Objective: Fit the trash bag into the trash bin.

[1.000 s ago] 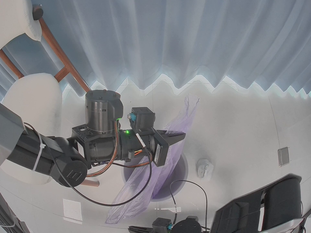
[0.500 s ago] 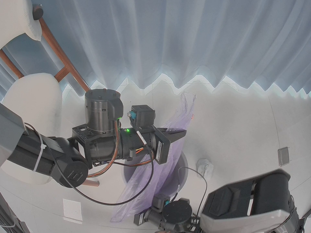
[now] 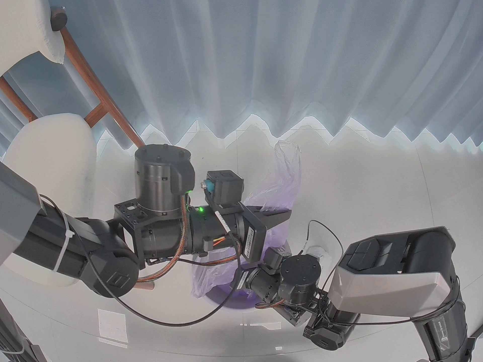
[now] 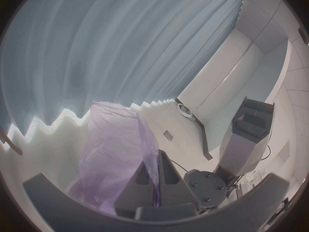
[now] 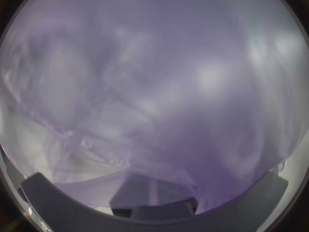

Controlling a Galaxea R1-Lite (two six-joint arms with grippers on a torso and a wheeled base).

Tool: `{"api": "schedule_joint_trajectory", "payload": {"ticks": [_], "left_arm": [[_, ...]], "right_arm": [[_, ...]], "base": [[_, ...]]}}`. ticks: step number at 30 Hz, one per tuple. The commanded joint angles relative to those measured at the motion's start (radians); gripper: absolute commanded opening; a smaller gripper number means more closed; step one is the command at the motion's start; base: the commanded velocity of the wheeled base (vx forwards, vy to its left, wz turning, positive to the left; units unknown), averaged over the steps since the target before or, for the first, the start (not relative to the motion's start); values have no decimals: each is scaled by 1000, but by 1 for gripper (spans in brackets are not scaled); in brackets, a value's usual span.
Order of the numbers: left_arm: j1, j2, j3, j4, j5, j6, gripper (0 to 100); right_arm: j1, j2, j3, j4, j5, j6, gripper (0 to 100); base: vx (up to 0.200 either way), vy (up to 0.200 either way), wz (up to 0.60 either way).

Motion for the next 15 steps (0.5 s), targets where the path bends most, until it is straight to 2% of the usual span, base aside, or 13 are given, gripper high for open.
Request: {"api": "schedule_joint_trajectory", "payload": {"ticks": [1,7,10,12,14,15], "left_arm": [[-14,0,25,-1,1,0,0],[-28,-1,69,-1,3,0,0],[-28,-1,97,-1,18,0,0],[-28,-3,115,6,54,-1,0],[-27,-4,123,10,63,-3,0],[-24,-4,134,12,64,-3,0]], "right_arm": [[6,46,-27,-18,-1,-2,0],[108,100,-12,-16,-1,-28,0],[130,123,-10,-18,-1,-42,0],[171,101,6,-18,2,-34,0],[194,63,28,-18,6,-31,0],[231,9,75,-16,17,-24,0]], "base": [[0,0,0],[0,0,0],[0,0,0],[0,0,0],[0,0,0],[0,0,0]]}}
